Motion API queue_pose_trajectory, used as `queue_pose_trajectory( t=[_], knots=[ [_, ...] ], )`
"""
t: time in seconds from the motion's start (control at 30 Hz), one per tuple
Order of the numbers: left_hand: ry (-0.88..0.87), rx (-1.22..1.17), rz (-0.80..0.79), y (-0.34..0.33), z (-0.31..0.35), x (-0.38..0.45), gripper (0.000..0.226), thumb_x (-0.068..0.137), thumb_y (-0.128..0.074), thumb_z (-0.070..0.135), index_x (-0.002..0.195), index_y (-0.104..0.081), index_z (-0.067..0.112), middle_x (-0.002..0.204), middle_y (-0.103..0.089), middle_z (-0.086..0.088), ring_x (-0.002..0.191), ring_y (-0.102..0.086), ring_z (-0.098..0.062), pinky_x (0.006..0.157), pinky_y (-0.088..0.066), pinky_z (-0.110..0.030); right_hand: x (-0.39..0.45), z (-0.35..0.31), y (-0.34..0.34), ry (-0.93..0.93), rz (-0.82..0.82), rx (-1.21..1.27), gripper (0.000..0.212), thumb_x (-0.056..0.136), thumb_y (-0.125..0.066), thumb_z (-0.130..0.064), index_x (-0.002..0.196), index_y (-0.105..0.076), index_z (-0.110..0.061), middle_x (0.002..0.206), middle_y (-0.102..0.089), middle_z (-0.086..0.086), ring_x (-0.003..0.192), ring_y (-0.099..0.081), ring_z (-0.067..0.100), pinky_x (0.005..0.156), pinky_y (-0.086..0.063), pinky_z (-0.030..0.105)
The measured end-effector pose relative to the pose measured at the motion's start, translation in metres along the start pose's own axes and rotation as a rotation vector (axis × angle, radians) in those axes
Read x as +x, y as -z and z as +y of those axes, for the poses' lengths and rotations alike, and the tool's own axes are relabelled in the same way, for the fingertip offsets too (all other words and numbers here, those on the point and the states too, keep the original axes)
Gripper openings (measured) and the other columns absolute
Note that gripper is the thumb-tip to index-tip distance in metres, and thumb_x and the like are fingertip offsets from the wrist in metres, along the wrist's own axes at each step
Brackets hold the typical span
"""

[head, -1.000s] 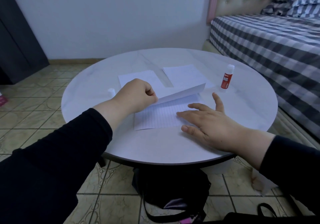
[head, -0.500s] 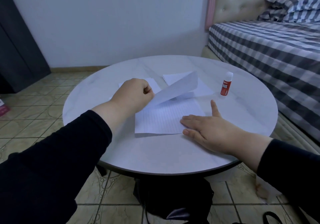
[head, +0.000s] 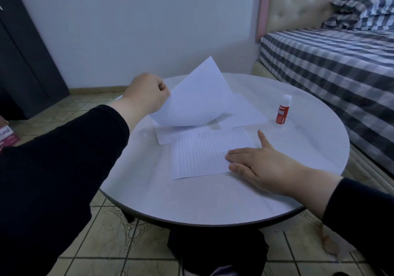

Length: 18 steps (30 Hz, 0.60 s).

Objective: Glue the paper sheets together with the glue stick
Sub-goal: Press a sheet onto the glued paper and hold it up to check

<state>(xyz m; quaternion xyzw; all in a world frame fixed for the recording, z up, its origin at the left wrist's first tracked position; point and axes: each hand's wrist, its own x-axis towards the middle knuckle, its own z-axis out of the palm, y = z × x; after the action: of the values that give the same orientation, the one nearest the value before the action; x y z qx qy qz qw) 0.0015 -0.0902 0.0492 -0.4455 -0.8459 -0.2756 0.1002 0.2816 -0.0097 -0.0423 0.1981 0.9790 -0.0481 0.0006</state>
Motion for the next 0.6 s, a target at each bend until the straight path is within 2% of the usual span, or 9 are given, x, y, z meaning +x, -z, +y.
queue_pose_trajectory(
  t=[0.07, 0.17, 0.33, 0.47, 0.53, 0.6],
  knots=[
    [0.007, 0.029, 0.047, 0.006, -0.006, 0.005, 0.021, 0.087, -0.055, 0.017, 0.082, -0.065, 0.000, 0.082, -0.065, -0.016, 0.077, -0.058, -0.031, 0.064, -0.044, -0.032, 0.002, 0.002, -0.003, 0.020, 0.011, 0.006, 0.050, 0.102, -0.022, -0.046, 0.145, -0.040, -0.028, 0.151, -0.037, -0.017, 0.141, -0.021, -0.006, 0.119, 0.013, 0.036],
    [-0.050, 0.038, 0.120, 0.015, -0.006, 0.006, 0.018, 0.089, -0.056, 0.020, 0.085, -0.065, 0.005, 0.085, -0.064, -0.010, 0.083, -0.058, -0.031, 0.067, -0.043, -0.033, 0.004, 0.005, -0.006, 0.048, 0.040, 0.051, 0.054, 0.100, -0.020, -0.047, 0.145, -0.040, -0.027, 0.151, -0.038, -0.016, 0.140, -0.021, -0.008, 0.120, 0.004, 0.026],
    [-0.233, 0.086, 0.223, 0.019, 0.016, -0.016, 0.019, 0.094, -0.053, 0.024, 0.095, -0.065, 0.010, 0.090, -0.069, -0.007, 0.087, -0.060, -0.031, 0.071, -0.048, -0.037, 0.005, 0.006, -0.005, 0.068, 0.067, 0.080, 0.048, 0.102, -0.025, -0.044, 0.142, -0.045, -0.028, 0.149, -0.041, -0.017, 0.139, -0.024, -0.007, 0.120, -0.002, 0.023],
    [-0.337, 0.092, 0.123, 0.001, 0.028, -0.045, 0.018, 0.094, -0.050, 0.026, 0.093, -0.064, 0.015, 0.091, -0.069, -0.006, 0.086, -0.060, -0.033, 0.070, -0.047, -0.037, 0.001, 0.005, 0.002, 0.114, 0.092, 0.187, 0.043, 0.102, -0.030, -0.038, 0.137, -0.052, -0.025, 0.145, -0.046, -0.017, 0.135, -0.028, -0.010, 0.117, 0.000, 0.018],
    [-0.388, 0.092, 0.064, -0.010, 0.031, -0.062, 0.019, 0.095, -0.049, 0.026, 0.093, -0.063, 0.014, 0.089, -0.069, -0.006, 0.084, -0.060, -0.034, 0.071, -0.047, -0.041, -0.008, 0.010, 0.010, 0.080, 0.207, 0.264, 0.039, 0.101, -0.037, -0.035, 0.130, -0.060, -0.024, 0.139, -0.053, -0.014, 0.130, -0.038, -0.006, 0.112, -0.009, 0.007],
    [-0.413, 0.093, 0.019, -0.018, 0.032, -0.078, 0.020, 0.096, -0.048, 0.027, 0.094, -0.062, 0.013, 0.090, -0.068, -0.005, 0.084, -0.059, -0.032, 0.070, -0.046, -0.039, -0.020, 0.020, 0.021, -0.039, 0.366, 0.357, 0.028, 0.097, -0.048, -0.032, 0.112, -0.070, -0.028, 0.121, -0.063, -0.017, 0.111, -0.053, -0.006, 0.094, -0.023, -0.005]
  ],
)
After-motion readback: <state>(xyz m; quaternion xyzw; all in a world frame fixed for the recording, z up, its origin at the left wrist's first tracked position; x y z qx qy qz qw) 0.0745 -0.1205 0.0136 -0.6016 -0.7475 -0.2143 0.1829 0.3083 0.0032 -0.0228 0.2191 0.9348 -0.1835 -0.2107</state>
